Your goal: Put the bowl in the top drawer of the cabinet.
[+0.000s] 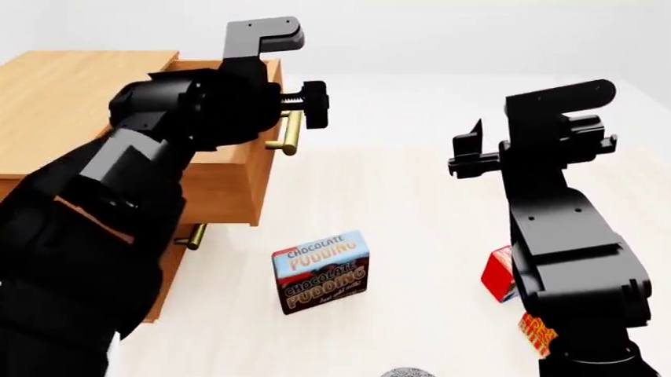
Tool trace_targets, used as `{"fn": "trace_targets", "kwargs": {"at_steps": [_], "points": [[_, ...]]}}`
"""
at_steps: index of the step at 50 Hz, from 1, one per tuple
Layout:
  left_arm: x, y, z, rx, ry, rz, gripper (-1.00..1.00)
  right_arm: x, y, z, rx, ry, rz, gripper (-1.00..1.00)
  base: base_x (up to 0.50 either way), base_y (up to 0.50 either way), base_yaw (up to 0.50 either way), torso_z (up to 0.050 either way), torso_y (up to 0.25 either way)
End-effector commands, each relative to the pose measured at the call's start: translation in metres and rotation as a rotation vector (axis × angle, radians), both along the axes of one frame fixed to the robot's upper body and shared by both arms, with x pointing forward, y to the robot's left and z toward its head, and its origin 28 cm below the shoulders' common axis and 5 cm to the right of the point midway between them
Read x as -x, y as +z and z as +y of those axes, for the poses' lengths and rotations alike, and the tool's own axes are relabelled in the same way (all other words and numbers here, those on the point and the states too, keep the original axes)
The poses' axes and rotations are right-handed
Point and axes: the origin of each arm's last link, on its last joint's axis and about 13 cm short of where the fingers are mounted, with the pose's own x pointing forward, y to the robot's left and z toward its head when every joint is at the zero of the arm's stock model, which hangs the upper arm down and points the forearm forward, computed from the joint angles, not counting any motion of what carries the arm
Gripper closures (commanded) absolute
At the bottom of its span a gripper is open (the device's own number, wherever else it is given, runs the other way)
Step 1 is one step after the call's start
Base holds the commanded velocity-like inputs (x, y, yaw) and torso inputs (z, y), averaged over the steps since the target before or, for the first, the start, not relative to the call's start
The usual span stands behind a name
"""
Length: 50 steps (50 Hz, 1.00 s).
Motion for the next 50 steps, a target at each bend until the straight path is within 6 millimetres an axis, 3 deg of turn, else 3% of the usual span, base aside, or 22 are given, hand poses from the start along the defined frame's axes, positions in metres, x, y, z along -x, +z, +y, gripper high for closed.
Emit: {"fn": "trace_targets", "kwargs": {"at_steps": [1, 15, 22, 29, 40, 50], "points": [[0.01, 0.006, -0.031, 0.336, -0.2, 0.099, -1.0, 0.001, -0.004, -0.001, -0.017, 0.01, 0.003, -1.0, 0.0, 0.0, 0.0, 0.0, 0.0], [0.029, 0.032, -0.05, 0.395, -0.328, 0.07, -1.0, 0.0, -0.006, -0.003, -0.041, 0.022, 0.005, -1.0, 0.0, 0.0, 0.0, 0.0, 0.004], [0.039, 0.045, -0.048, 0.403, -0.355, 0.042, -1.0, 0.001, -0.006, -0.004, -0.044, 0.02, 0.005, -1.0, 0.0, 0.0, 0.0, 0.0, 0.005], [0.038, 0.056, -0.033, 0.471, -0.318, 0.025, -1.0, 0.002, -0.006, -0.002, -0.04, 0.02, 0.003, -1.0, 0.0, 0.0, 0.0, 0.0, 0.007], [0.052, 0.093, -0.004, 0.61, -0.299, -0.073, -1.0, 0.004, -0.001, 0.003, -0.021, 0.025, -0.001, -1.0, 0.0, 0.0, 0.0, 0.001, 0.003], [0.066, 0.114, 0.018, 0.673, -0.287, -0.153, -1.0, 0.006, 0.002, 0.007, -0.003, 0.028, -0.004, -1.0, 0.0, 0.0, 0.0, 0.0, 0.0]]}}
